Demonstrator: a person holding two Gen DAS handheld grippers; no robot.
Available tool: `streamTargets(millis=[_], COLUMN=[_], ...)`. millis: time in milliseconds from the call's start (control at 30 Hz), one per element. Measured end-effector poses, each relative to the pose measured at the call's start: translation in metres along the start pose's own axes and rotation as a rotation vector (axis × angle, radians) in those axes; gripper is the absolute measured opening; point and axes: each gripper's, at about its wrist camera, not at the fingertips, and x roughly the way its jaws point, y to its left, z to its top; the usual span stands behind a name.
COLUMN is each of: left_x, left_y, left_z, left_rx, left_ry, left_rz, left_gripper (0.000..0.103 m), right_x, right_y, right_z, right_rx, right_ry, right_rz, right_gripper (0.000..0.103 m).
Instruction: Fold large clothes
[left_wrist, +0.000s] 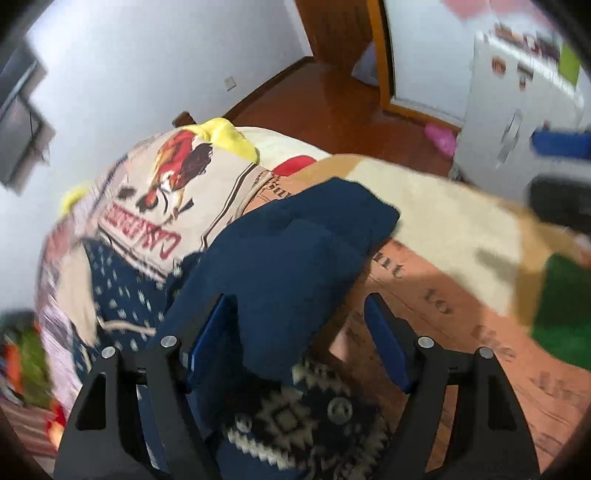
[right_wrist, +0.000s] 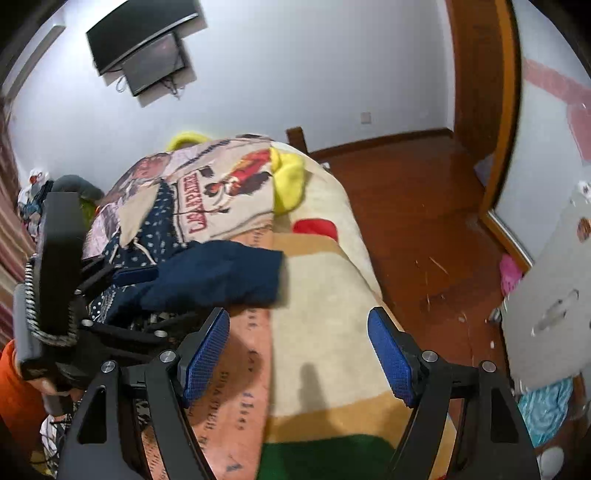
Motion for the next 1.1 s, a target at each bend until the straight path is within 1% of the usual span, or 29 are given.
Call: streamTargets(millis=[33, 67, 100, 133, 200, 333, 433, 567, 667, 767, 833, 933, 1000, 1100], left_x=[0.005, 0.007, 0.008, 0.007, 0.002, -0.022, -0.054, -0.095, -0.113, -0.121, -0.119, -0.104, -0.091, -0.059], left_y=[-0.005, -0.007, -0.007, -0.004, 0.008, 0.043, 0.08, 0.138, 0.176, 0.208, 0.228, 0.252, 0.259, 0.266], left_z=[0.001, 0.001, 0.003, 0.004, 0.006, 0.01, 0.006, -0.017, -0.048, -0.085, -0.111, -0.155, -0.181, -0.22], left_rx=[0.024, 0.034, 0.032, 0.009, -0.047, -0.166, -0.272, -0.42, -0.506, -0.577, -0.621, -0.701, -0.733, -0.787], left_ry=[-0.005, -0.005, -0.007, -0.016, -0.039, -0.099, -0.161, -0.223, -0.244, -0.235, -0.209, -0.162, -0.131, -0.048], left_rz=[0.038, 0.059, 0.073, 0.076, 0.059, 0.04, 0.016, -0.01, 0.011, 0.051, 0.078, 0.045, 0.034, 0.01], left_gripper=[0.063, 0.052, 0.038, 0.032, 0.009, 0.005, 0.005, 0.005, 0.005, 0.005, 0.005, 0.005, 0.005, 0.005], right_x=[0.001, 0.002, 0.002, 0.003, 0.006, 0.01, 0.014, 0.022, 0.032, 0.045, 0.056, 0.081, 0.096, 0.124], right_y=[-0.002, -0.002, -0.003, -0.003, -0.002, 0.005, 0.017, 0.04, 0.065, 0.092, 0.108, 0.131, 0.139, 0.149], right_z=[-0.001, -0.002, -0.003, -0.004, -0.005, -0.005, -0.003, 0.003, 0.008, 0.011, 0.013, 0.013, 0.01, 0.003], right_rx=[0.004, 0.004, 0.003, 0.001, -0.001, -0.012, -0.031, -0.068, -0.098, -0.14, -0.167, -0.193, -0.194, -0.193], right_ry=[0.004, 0.007, 0.011, 0.015, 0.023, 0.043, 0.052, 0.07, 0.097, 0.126, 0.15, 0.208, 0.245, 0.318], right_rz=[0.001, 0.002, 0.002, 0.004, 0.012, 0.034, 0.057, 0.096, 0.146, 0.178, 0.188, 0.2, 0.187, 0.156], right_gripper=[0.076, 0.076, 0.076, 0.076, 0.076, 0.076, 0.076, 0.076, 0.076, 0.076, 0.076, 0.076, 0.076, 0.076])
